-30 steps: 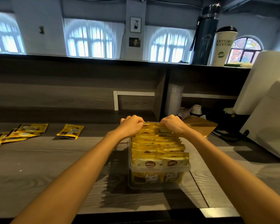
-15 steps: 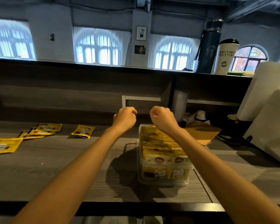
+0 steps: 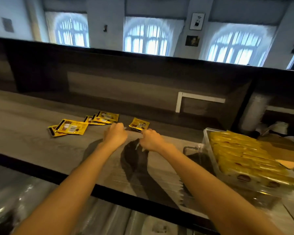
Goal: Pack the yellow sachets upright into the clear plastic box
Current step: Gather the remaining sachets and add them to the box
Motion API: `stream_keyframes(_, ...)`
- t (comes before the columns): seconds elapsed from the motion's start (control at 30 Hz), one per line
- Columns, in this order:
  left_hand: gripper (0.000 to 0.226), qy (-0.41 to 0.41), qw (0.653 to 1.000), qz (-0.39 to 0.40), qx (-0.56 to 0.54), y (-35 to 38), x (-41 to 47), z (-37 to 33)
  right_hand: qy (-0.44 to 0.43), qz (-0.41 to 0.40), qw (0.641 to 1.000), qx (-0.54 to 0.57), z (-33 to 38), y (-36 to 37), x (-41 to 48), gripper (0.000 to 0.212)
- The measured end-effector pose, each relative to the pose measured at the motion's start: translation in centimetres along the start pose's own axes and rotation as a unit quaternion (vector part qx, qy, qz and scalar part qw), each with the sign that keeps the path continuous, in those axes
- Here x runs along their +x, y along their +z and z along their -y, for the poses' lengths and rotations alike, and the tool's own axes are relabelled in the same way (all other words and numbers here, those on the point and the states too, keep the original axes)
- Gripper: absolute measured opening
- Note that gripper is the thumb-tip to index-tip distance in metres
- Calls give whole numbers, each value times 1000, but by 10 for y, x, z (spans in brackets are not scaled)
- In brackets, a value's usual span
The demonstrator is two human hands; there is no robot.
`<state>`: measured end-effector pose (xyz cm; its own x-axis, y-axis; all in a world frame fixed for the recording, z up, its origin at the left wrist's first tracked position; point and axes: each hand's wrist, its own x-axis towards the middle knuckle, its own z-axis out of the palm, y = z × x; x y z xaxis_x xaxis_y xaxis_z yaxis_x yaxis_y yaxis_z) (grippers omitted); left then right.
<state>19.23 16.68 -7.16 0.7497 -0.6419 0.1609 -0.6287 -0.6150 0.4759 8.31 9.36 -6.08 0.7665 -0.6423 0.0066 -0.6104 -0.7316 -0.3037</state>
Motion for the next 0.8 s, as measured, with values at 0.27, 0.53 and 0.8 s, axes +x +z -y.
stream_keyframes(0.27, 62, 14, 994, 46, 99, 16, 59, 40, -8, 44, 999, -14, 11, 36, 63, 66)
stream_keyframes(0.53, 55, 5, 988, 90, 124, 33, 99, 57, -5, 65, 997, -35, 2, 41, 90, 60)
stream_keyframes(0.8, 52, 66, 988, 83, 115, 34, 67, 38, -18, -84, 996, -12, -2, 43, 66, 35)
